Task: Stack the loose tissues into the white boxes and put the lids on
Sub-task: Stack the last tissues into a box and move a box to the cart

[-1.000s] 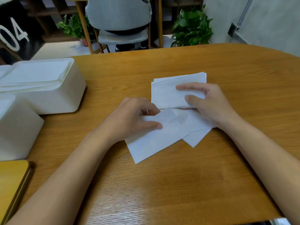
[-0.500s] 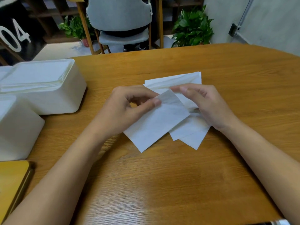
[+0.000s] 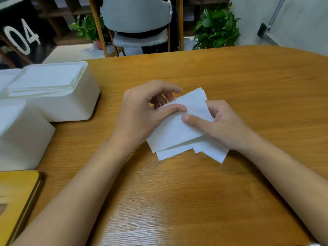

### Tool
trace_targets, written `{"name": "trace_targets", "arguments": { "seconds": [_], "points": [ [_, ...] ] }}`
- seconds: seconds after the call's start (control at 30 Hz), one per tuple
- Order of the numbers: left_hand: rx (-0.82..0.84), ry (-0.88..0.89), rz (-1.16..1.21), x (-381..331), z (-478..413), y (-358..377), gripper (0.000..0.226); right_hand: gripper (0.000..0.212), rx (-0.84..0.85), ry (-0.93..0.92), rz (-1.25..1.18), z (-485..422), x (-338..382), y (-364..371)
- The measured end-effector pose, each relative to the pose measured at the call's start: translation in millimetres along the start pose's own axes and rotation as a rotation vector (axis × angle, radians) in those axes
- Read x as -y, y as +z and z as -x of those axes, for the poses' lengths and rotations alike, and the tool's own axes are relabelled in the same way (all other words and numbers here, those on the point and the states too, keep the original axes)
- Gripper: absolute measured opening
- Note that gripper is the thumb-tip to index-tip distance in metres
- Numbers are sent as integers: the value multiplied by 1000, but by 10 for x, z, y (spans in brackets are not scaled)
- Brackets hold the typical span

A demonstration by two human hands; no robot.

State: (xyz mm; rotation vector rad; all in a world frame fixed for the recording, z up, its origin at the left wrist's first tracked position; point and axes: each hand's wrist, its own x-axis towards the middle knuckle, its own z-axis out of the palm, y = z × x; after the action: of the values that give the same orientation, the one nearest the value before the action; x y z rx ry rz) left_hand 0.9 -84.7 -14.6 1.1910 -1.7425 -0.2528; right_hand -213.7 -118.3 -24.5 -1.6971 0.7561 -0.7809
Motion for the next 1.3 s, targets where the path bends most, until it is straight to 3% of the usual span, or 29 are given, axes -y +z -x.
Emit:
{"name": "trace_targets", "arguments": {
  "seconds": [0.07,0.17,0.3,0.43,0.53,0.63,0.87,1.03,1.2,1.3],
  "points": [
    [-65,53,-127,-9,15,20,37,20,-56,-26,50,-37,-40,-42],
    [-96,37,-216,60,25,17,28,59,-245,-70,163,-111,-106,-256],
    [290,-158,-268,198,64,26,32,87,-353,-6,184,-162,-191,-472],
    [439,-254,-248,211,64,41,41,72,-339,-67,332,-169,-222,-489],
    [479,-344,-188,203,31,18,30,56,-340,-69,368,-163,-210,-500],
    [503,-369,-134,194,33,-6,17,58,-378,-76,359,-170,-232,-505],
    [412,-291,-83,188,-8,-126,7,82,-283,-22,248,-174,-286,-465],
    [371,-272,145,147,-48,-211,5,85,-200,15,141,-165,-238,-369],
    [226,-262,200,145,-44,-146,8,77,-117,1,24,-158,-238,-285],
    [172,-278,148,141,-22,-78,8,59,-115,51,-81,-154,-206,-187]
  ]
}}
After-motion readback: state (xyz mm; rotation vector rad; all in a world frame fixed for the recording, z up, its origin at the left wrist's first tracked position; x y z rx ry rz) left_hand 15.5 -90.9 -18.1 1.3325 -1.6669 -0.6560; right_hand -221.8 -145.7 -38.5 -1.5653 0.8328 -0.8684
